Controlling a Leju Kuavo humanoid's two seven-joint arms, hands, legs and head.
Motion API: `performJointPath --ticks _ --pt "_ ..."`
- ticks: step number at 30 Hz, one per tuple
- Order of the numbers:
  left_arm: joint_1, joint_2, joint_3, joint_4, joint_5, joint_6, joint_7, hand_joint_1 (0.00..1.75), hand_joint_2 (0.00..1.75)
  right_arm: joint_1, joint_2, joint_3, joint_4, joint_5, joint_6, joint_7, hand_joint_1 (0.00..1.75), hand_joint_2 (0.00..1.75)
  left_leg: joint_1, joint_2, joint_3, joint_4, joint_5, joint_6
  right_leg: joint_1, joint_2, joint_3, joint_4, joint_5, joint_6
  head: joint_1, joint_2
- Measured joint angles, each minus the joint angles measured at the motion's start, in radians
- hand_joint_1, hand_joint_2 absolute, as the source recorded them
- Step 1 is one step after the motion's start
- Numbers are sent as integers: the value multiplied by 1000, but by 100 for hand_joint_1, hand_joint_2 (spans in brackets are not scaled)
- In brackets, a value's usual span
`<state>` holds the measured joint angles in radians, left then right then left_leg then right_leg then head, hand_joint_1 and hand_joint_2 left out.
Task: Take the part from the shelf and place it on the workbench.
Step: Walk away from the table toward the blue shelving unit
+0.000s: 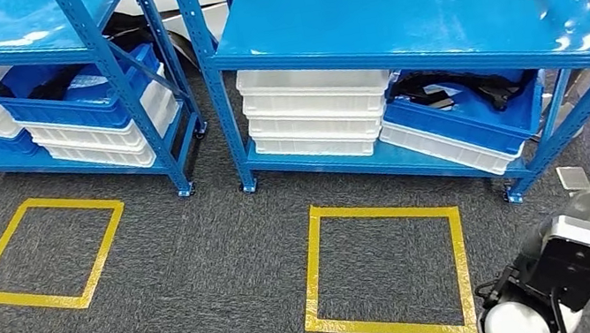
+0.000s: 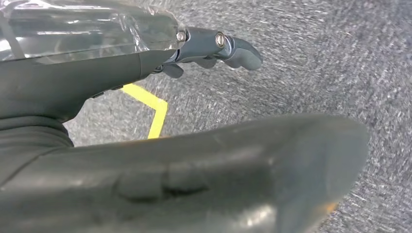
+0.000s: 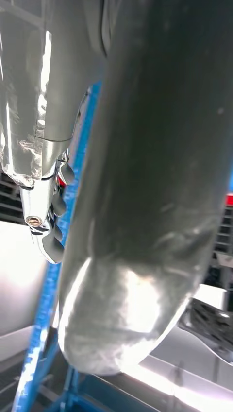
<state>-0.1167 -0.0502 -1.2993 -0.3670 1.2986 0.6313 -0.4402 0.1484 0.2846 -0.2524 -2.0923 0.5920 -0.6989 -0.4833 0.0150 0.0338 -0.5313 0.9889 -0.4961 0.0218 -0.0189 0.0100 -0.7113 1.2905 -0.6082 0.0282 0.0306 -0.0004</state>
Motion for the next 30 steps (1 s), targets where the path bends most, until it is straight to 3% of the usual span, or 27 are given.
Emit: performJointPath --ticks 1,2,3,5,7,9,11,13,15,16,17,18,20,22,24,25,27,28,30 --pt "0 0 0 0 0 0 0 0 0 0 0 0 0 0 0 0 0 0 1 13 1 1 -3 -2 -3 -4 2 -2 13 3 3 0" --pt "0 0 0 0 0 0 0 0 0 0 0 0 1 2 0 1 0 0 2 25 4 3 -6 -5 -5 -10 23 -42 42 6 6 0" --pt "-1 -1 0 0 0 0 0 0 0 0 0 0 1 5 0 3 0 0 3 36 7 6 -11 -10 -6 -25 59 -112 78 7 10 0" --pt "-2 -1 0 0 0 0 0 0 0 0 0 0 2 13 0 9 0 0 1 54 11 17 -23 -24 -2 -61 116 -225 116 2 16 0" --pt "-3 0 0 0 -1 0 0 0 0 0 0 0 2 17 0 14 0 0 -4 68 15 21 -30 -35 4 -66 125 -252 115 -12 14 0" --pt "-4 0 0 0 -2 0 0 0 0 0 0 0 2 18 0 16 0 0 -1 75 22 23 -36 -46 4 -44 123 -254 117 -26 7 0" --pt "-6 0 0 0 -2 0 0 0 0 0 0 0 2 19 0 16 0 0 4 40 11 63 -69 -56 0 -25 125 -258 120 -38 -1 0" --pt "-5 0 0 0 -3 0 0 0 0 0 1 0 2 19 0 16 0 0 5 -7 -42 181 -132 -60 0 -7 125 -259 121 -45 -14 0" --pt "-3 0 0 0 -2 0 1 0 0 0 2 0 2 19 0 16 0 0 3 -21 -102 296 -168 -58 4 18 126 -258 121 -48 -24 0" --pt "-2 0 0 0 -2 0 1 0 0 0 2 0 2 19 0 16 0 0 1 -23 -113 309 -158 -53 6 32 127 -258 121 -48 -27 0" --pt "-2 0 0 0 -2 0 2 0 0 0 2 0 2 19 0 16 0 0 -2 -27 -105 279 -127 -47 7 47 129 -258 121 -48 -29 0" --pt "-2 0 0 0 -2 0 2 0 0 0 2 0 2 19 0 16 0 0 -5 -39 -82 218 -84 -38 9 60 132 -258 120 -48 -31 0" --pt "-2 1 0 0 -2 0 2 0 0 0 2 1 2 19 0 16 0 0 -9 -92 -34 89 -22 -20 9 85 133 -257 121 -46 -32 0" --pt "-4 2 0 0 -2 0 2 0 0 -1 2 1 3 19 0 16 0 0 -11 -125 -16 35 -10 -11 4 107 127 -258 123 -38 -33 0" --pt "-6 2 0 0 -2 0 2 0 0 0 1 1 2 19 0 16 0 0 -11 -103 -10 19 -6 -9 0 129 123 -263 129 -25 -35 0" --pt "-6 1 0 0 -2 0 2 0 0 0 1 1 2 20 0 16 0 0 -8 -91 -5 9 -1 -6 1 120 121 -260 125 -20 -34 0" --pt "-5 0 0 0 -3 -1 2 0 0 0 1 1 2 20 0 17 0 0 -2 -61 4 -11 7 -1 6 65 95 -204 89 -13 -23 0" --pt "-4 0 0 0 -4 -1 2 0 0 0 0 0 2 21 0 18 0 0 -3 -46 5 -13 7 2 7 31 68 -148 58 -9 -16 0" --pt "-2 -1 0 0 -3 -2 2 0 0 1 0 0 3 22 0 22 0 0 -4 -15 5 -11 5 3 2 3 12 -33 9 -1 -8 0"
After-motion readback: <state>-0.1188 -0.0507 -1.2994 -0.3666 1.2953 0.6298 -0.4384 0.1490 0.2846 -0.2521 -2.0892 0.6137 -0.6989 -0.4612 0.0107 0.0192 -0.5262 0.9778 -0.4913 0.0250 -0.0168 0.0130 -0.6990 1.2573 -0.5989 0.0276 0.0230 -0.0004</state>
